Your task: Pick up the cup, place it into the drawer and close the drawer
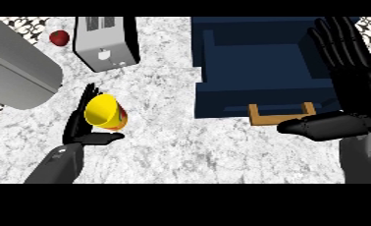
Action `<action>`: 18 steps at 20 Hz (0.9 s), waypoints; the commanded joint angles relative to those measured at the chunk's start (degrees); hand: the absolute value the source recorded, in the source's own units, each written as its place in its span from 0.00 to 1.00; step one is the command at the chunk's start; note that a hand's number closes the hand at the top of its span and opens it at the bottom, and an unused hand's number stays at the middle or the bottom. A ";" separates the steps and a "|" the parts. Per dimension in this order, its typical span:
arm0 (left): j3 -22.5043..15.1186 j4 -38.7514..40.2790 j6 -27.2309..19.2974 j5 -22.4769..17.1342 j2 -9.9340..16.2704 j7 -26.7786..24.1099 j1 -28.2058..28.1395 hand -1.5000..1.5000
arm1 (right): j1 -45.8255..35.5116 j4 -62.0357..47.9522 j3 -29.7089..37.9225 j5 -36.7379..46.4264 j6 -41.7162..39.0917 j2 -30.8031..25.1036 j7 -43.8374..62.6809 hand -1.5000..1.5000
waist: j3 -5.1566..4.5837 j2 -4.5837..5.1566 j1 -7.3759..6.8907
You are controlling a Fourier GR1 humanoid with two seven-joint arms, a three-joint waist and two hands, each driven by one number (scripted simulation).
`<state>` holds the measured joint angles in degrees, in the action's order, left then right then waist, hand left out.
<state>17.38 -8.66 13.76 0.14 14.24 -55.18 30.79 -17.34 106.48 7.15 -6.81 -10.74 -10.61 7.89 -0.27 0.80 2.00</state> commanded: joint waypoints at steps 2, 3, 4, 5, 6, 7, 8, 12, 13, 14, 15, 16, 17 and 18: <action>-0.16 0.62 8.98 -0.16 -0.87 -3.26 -0.28 0.00 | -1.20 0.97 0.00 -1.03 -0.26 -0.45 1.92 0.00 | -0.10 0.20 0.39; -0.38 0.12 10.92 -0.17 -1.14 -2.84 0.65 1.00 | -1.03 -0.51 0.34 -0.16 -0.26 -0.84 1.09 0.00 | -0.10 0.25 0.31; -0.60 -0.62 12.11 -0.23 -1.48 -2.98 0.68 1.00 | 1.60 0.38 -0.08 0.12 -1.10 -0.31 -1.70 0.00 | 0.04 -0.11 -0.16; -0.47 -0.85 12.55 -0.28 -1.31 -4.96 -0.36 1.00 | 1.48 0.69 1.28 -0.97 -1.52 -1.40 -0.83 0.00 | -0.05 0.10 0.38; -0.53 -2.22 7.10 0.25 -1.01 -6.58 0.68 1.00 | 2.89 1.65 -0.82 1.09 -0.47 0.31 -1.63 0.00 | -0.03 0.08 0.39; -0.64 -3.51 3.67 0.56 -1.95 -8.91 0.44 1.00 | -0.43 0.84 -0.46 0.56 0.05 -0.56 1.59 0.00 | -0.05 0.05 -0.02; -1.12 -4.47 -0.63 1.32 -4.06 -12.60 -1.57 1.00 | 1.15 0.05 0.05 -0.15 -1.55 -0.74 -1.57 0.00 | -0.01 0.08 -0.08; 1.85 -5.63 -12.43 0.05 -2.40 -11.12 2.13 1.00 | 0.32 0.26 0.85 -0.80 -0.86 -0.88 -0.03 0.00 | -0.03 0.24 0.47; 1.43 -5.79 -10.26 0.37 -3.48 -15.17 -0.52 1.00 | 0.10 0.03 2.10 -2.18 -1.37 -1.54 0.23 0.00 | 0.01 0.05 -0.02; 2.18 -6.46 -5.44 -1.09 -4.33 -13.88 1.95 1.00 | 2.37 -1.79 0.72 0.58 -1.24 -0.21 -3.91 0.00 | 0.05 0.04 -0.28; 2.40 -6.49 -2.78 -1.39 -3.37 -14.94 1.14 1.00 | 1.26 1.30 2.45 -2.62 -1.77 -1.75 -0.12 0.00 | 0.00 -0.09 0.15; 1.94 -7.42 1.38 -1.61 -2.93 -13.21 2.73 1.00 | 1.87 -0.37 0.61 0.24 -0.63 -0.28 -1.60 0.00 | 0.05 -0.16 -0.42; 2.62 -7.75 1.89 -2.37 -2.45 -14.53 1.15 1.00 | -0.42 1.08 2.10 -2.31 -0.75 -1.43 1.35 0.00 | 0.05 -0.32 -0.67; 3.54 -7.60 -1.23 -3.24 -4.48 -14.04 2.51 1.00 | 0.21 -0.45 2.49 -2.10 -1.84 -2.37 0.51 0.00 | 0.06 -0.19 -0.47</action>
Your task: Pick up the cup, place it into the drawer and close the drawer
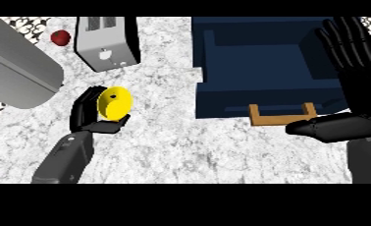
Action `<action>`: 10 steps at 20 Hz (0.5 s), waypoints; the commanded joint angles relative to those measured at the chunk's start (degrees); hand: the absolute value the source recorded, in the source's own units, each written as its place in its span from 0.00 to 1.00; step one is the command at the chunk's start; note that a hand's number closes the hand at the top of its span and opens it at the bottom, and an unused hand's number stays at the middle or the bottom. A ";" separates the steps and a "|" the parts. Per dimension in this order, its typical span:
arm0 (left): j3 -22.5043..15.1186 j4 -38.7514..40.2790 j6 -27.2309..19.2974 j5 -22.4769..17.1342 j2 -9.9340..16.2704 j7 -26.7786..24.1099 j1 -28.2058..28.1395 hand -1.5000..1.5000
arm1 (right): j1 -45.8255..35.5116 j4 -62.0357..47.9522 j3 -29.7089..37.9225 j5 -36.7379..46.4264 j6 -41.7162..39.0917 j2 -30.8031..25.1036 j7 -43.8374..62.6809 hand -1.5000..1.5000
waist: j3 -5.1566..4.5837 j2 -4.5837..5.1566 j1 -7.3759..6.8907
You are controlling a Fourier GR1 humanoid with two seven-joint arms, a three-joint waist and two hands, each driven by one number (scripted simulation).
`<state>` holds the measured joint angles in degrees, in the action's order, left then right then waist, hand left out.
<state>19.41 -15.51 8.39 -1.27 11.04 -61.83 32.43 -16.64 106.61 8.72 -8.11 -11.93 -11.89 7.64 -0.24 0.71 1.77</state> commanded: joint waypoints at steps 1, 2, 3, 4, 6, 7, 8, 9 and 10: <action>0.95 -1.39 6.22 -1.30 0.30 -10.30 -2.73 1.00 | 0.88 -1.00 0.08 -0.24 -0.29 0.42 -0.94 0.00 | 0.08 -0.21 -0.80; 1.57 -1.59 2.26 -2.07 -3.04 -8.73 -0.03 1.00 | 2.41 0.96 -0.58 0.53 0.10 0.91 -0.98 0.00 | 0.08 -0.27 -0.34; 2.69 -1.17 2.40 -3.08 -2.63 -8.88 -0.33 1.00 | 1.53 0.04 2.16 -1.64 -1.59 -1.63 -0.67 0.00 | 0.07 -0.18 -0.23; 3.46 -1.83 1.39 -3.81 -2.11 -7.85 0.88 1.00 | 0.20 -3.76 1.00 1.05 -0.81 -0.44 -4.11 0.00 | 0.11 -0.09 -0.82; 1.17 -3.24 4.73 -2.34 -1.96 -7.92 -0.54 1.00 | 2.43 1.57 -1.51 1.62 1.24 1.59 0.35 0.00 | 0.13 -0.49 -0.83; 0.32 -5.89 1.96 -2.11 -4.12 -5.67 1.91 1.00 | 2.01 2.17 -0.20 -0.05 -0.20 -0.33 1.91 0.00 | 0.18 -0.75 -1.03; -0.42 -6.49 3.33 -1.90 -4.29 -5.28 1.38 1.00 | 2.33 0.57 -0.83 1.66 0.33 0.51 -0.35 0.00 | 0.20 -0.68 -1.34; -1.58 -7.86 3.19 -1.33 -4.90 -3.47 2.16 1.00 | 0.84 -2.15 2.19 -0.73 -0.57 -0.95 -0.97 0.00 | 0.24 -0.72 -1.58; -1.45 -7.04 3.41 -1.14 -2.62 -1.71 4.62 1.00 | 1.07 0.98 -1.41 2.70 1.68 1.16 0.02 0.00 | 0.18 -0.59 -1.14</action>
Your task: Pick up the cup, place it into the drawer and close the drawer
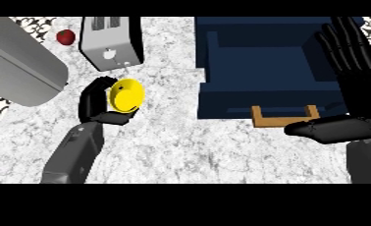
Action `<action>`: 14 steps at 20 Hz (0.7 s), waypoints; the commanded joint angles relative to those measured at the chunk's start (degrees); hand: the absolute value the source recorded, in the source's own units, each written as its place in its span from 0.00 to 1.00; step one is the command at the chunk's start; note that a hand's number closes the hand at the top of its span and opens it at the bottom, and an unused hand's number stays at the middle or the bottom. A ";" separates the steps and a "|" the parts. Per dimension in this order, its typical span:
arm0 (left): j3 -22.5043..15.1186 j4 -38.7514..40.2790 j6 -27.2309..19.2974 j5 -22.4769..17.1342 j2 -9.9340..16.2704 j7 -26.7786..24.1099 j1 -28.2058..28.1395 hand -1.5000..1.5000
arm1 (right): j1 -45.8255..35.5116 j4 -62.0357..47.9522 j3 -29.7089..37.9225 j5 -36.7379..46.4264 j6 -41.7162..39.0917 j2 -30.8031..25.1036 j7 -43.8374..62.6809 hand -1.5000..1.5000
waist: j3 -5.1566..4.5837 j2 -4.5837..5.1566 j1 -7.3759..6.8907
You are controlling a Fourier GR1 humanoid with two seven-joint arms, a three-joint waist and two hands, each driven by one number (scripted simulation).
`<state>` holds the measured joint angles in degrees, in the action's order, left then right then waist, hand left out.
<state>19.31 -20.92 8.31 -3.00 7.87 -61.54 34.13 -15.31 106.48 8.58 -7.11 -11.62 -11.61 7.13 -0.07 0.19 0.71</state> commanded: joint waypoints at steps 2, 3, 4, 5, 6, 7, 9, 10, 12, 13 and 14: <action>-2.24 -4.94 0.54 0.14 -2.53 3.07 6.53 1.00 | -0.02 0.60 0.03 0.71 -0.48 -1.15 0.55 0.00 | 0.08 -0.30 -0.33; -3.60 -9.35 1.06 0.36 -3.19 2.94 3.68 1.00 | 2.66 3.63 -1.81 1.89 1.39 1.12 1.95 0.00 | 0.12 -0.70 -1.04; -3.19 -9.80 -1.00 -0.11 -3.82 4.74 6.80 1.00 | 3.27 4.56 0.42 -0.61 -0.09 -0.45 2.16 0.00 | 0.11 -0.60 -0.49; -4.48 -11.27 -2.33 0.28 -5.76 9.22 9.63 1.00 | 0.15 2.95 0.18 0.88 1.28 -0.58 2.97 0.00 | 0.13 -0.70 -0.97; -6.40 -15.22 -2.16 0.84 -7.08 10.86 7.17 1.00 | 1.31 0.91 1.51 0.15 -0.25 -1.19 -0.17 0.00 | 0.18 -0.81 -1.62; -5.38 -15.93 -0.70 -0.51 -4.80 14.88 11.61 1.00 | 0.62 0.48 0.81 0.97 0.43 -0.66 -0.05 0.00 | 0.17 -0.76 -1.53; -8.06 -18.47 -3.05 -0.53 -7.69 18.54 12.41 1.00 | 2.22 -0.89 2.11 -0.91 -1.43 -1.14 -2.01 0.00 | 0.17 -0.69 -1.24; -6.99 -19.89 -3.70 -0.79 -6.98 22.62 15.93 1.00 | -0.51 -2.45 2.98 -0.38 -0.12 -1.79 -0.40 0.00 | 0.16 -0.65 -1.47; -12.42 -23.72 -6.99 -4.17 -7.77 25.03 13.98 1.00 | 4.08 1.07 0.08 1.89 0.51 0.79 -2.17 0.00 | 0.12 -0.69 -0.79; -12.98 -24.76 -9.14 -2.70 -7.79 28.06 16.80 1.00 | 2.52 -0.75 1.52 0.68 -0.24 -0.37 -2.36 0.00 | 0.14 -0.65 -0.88; -11.32 -26.51 -7.93 -2.09 -7.81 32.22 18.27 1.00 | 4.56 -0.19 1.87 0.58 -0.64 -0.14 -3.91 0.00 | 0.14 -0.62 -0.99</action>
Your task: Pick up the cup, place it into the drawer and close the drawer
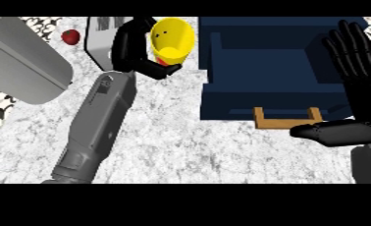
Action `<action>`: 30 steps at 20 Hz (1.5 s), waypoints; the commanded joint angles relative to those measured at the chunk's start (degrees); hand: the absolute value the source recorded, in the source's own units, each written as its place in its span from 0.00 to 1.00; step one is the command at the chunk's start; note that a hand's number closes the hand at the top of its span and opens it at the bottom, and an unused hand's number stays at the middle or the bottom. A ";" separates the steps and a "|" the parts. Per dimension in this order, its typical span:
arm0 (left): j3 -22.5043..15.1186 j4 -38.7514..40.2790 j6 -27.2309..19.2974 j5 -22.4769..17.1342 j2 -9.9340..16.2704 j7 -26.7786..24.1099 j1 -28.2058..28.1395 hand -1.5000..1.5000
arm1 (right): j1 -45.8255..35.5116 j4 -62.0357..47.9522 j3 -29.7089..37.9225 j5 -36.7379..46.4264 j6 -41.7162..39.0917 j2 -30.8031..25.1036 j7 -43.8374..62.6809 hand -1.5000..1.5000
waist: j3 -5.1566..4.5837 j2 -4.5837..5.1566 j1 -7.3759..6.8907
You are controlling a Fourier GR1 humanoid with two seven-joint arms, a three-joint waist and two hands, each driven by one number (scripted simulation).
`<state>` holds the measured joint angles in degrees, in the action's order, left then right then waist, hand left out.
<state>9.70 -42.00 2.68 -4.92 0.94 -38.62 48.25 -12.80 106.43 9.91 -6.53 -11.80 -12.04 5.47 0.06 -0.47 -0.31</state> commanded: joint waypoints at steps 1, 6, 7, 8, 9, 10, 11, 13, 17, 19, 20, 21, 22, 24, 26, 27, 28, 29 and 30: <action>-4.93 -4.83 -6.16 -1.68 -0.90 10.99 5.79 1.00 | -2.30 -1.87 1.44 -1.06 -0.14 -0.92 0.28 0.00 | -0.02 0.13 0.34; -7.08 -1.60 -13.04 -2.41 -0.93 17.79 16.72 1.00 | -2.42 -2.39 0.31 0.71 0.19 -0.10 -2.49 0.00 | -0.01 0.51 1.59; -11.11 -4.26 -14.78 -3.87 -0.93 18.57 14.13 1.00 | -4.10 -5.51 -2.13 3.44 2.57 2.40 -2.87 0.00 | -0.03 0.43 0.88; -6.68 -0.34 -14.99 -1.99 -0.93 21.52 19.88 1.00 | 0.39 1.50 -0.94 0.21 -0.45 0.02 0.35 0.00 | -0.03 0.44 1.95; -9.15 2.23 -18.50 -3.96 -0.93 21.69 23.09 1.00 | -2.32 -0.44 -0.41 -0.46 -0.54 -0.49 0.89 0.00 | -0.01 0.66 2.79; -14.22 2.42 -21.13 -6.97 -0.94 24.22 23.57 1.00 | -4.57 -4.48 -1.19 1.76 0.39 0.26 -1.80 0.00 | 0.02 0.71 2.89; -13.13 5.53 -19.83 -6.02 -0.94 22.67 23.80 1.00 | -4.66 -5.44 1.20 0.02 -0.72 -1.47 -1.81 0.00 | 0.00 0.86 2.50; -12.87 10.77 -20.60 -7.23 -0.94 24.46 26.67 1.00 | -3.69 -1.69 -0.55 -0.34 -0.59 -0.40 0.04 0.00 | 0.00 1.00 3.53; -17.56 17.82 -22.89 -9.46 -0.94 24.35 28.40 1.00 | -6.00 -3.84 -0.69 -0.39 -0.69 -0.51 -0.14 0.00 | 0.02 1.45 4.75; -17.63 21.35 -23.52 -9.15 -0.94 25.34 31.15 1.00 | -3.62 -3.03 -1.79 0.48 -1.05 0.54 -2.71 0.00 | 0.06 1.79 5.67; -20.24 21.80 -23.59 -9.50 -0.94 22.08 27.96 1.00 | -5.41 -2.95 -0.27 -1.35 -1.02 -0.44 -0.35 0.00 | 0.04 1.78 6.00; -20.07 22.91 -22.05 -10.58 -0.94 26.84 31.56 1.00 | -4.83 -3.68 -1.69 0.51 -0.21 0.98 -2.25 0.00 | 0.08 2.05 6.82; -21.06 24.02 -20.82 -10.40 -0.94 23.84 28.45 1.00 | -5.23 -1.91 -1.30 -1.44 -1.18 0.22 -0.30 0.00 | 0.04 2.09 7.13; -24.81 24.32 -19.07 -11.55 -0.94 27.85 29.19 1.00 | -6.35 -3.99 -3.06 0.87 -0.71 0.97 -1.66 0.00 | 0.09 2.27 8.28; -26.64 25.78 -17.56 -10.48 -0.94 26.17 27.86 1.00 | -6.91 -5.05 -2.11 -0.65 -2.22 0.14 -2.74 0.00 | 0.12 2.81 9.05; -26.72 25.78 -16.95 -11.48 -0.94 28.15 29.48 1.00 | -8.12 -3.80 -1.90 -1.20 -1.70 0.17 -1.63 0.00 | 0.09 2.61 9.33; -27.54 26.01 -16.84 -11.80 -0.94 27.29 27.92 1.00 | -6.96 -4.73 -2.98 -0.39 -1.96 0.95 -2.81 0.00 | 0.11 2.93 9.94; -28.50 25.48 -18.48 -12.13 -0.94 28.35 29.02 1.00 | -8.46 -4.74 -3.92 -0.10 -2.09 0.87 -1.85 0.00 | 0.11 3.03 11.05; -29.22 25.47 -17.41 -12.36 -0.94 26.78 27.20 1.00 | -10.99 -4.82 -3.54 -0.84 -1.66 0.92 -1.20 0.00 | 0.07 3.23 10.98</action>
<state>-16.54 -17.28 -15.53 -16.21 0.00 -11.72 76.60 -20.56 102.21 7.14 -7.02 -13.46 -11.42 3.68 0.16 2.26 9.10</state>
